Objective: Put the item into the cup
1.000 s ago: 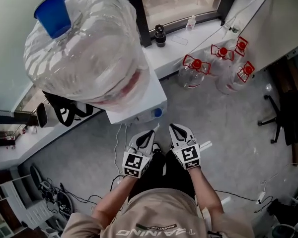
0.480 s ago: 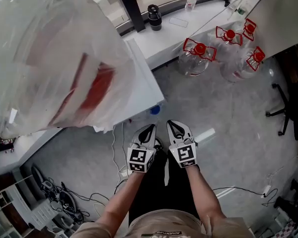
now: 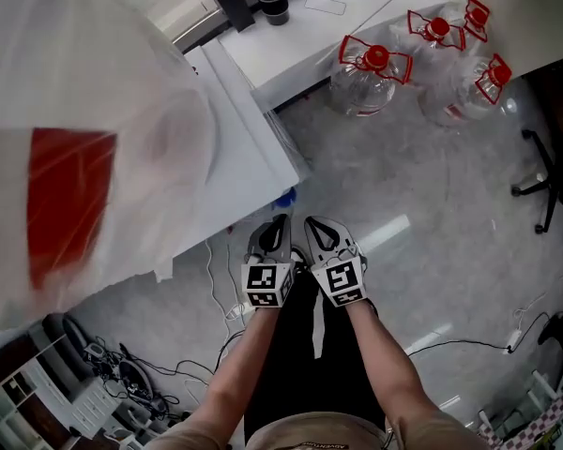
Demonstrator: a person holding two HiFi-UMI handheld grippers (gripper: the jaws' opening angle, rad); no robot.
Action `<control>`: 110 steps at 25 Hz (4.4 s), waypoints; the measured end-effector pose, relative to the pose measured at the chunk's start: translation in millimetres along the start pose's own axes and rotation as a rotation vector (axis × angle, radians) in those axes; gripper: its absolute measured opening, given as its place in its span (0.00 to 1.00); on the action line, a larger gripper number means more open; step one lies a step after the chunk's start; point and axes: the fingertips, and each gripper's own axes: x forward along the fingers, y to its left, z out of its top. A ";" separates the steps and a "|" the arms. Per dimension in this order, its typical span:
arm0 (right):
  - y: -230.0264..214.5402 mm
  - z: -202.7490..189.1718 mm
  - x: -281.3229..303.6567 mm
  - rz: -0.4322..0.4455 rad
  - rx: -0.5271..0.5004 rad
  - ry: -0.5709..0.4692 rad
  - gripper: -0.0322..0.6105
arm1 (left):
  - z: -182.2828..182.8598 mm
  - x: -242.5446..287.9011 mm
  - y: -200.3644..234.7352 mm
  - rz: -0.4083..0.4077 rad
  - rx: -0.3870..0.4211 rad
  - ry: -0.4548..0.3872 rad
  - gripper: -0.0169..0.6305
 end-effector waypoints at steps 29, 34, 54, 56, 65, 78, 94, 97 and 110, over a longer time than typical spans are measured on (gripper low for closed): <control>-10.8 -29.7 22.7 0.064 0.001 0.023 0.07 | -39.6 54.6 47.6 0.124 -0.041 0.025 0.04; -8.9 -37.0 21.4 0.073 0.000 0.033 0.07 | -41.0 57.6 51.9 0.118 -0.057 0.001 0.04; 9.5 15.2 -8.4 0.088 -0.097 0.019 0.07 | -36.4 4.9 23.4 0.106 -0.086 0.052 0.04; 13.6 28.6 -19.5 0.086 -0.082 0.019 0.07 | -30.5 -11.6 15.4 0.087 -0.083 0.068 0.04; 32.4 99.8 -89.3 0.083 -0.076 0.031 0.07 | 58.9 -108.6 -19.2 0.014 -0.004 -0.029 0.04; 87.6 234.8 -169.0 0.168 -0.296 -0.082 0.07 | 183.5 -196.2 -69.7 -0.092 0.026 -0.183 0.04; 89.5 380.0 -235.7 0.122 -0.238 -0.352 0.07 | 325.2 -285.3 -56.3 -0.007 0.074 -0.406 0.04; 90.5 406.2 -241.1 0.090 -0.246 -0.423 0.07 | 356.6 -302.9 -54.8 0.023 0.110 -0.464 0.04; 97.2 417.1 -243.2 0.082 -0.286 -0.451 0.07 | 367.5 -312.1 -39.0 0.059 0.186 -0.471 0.04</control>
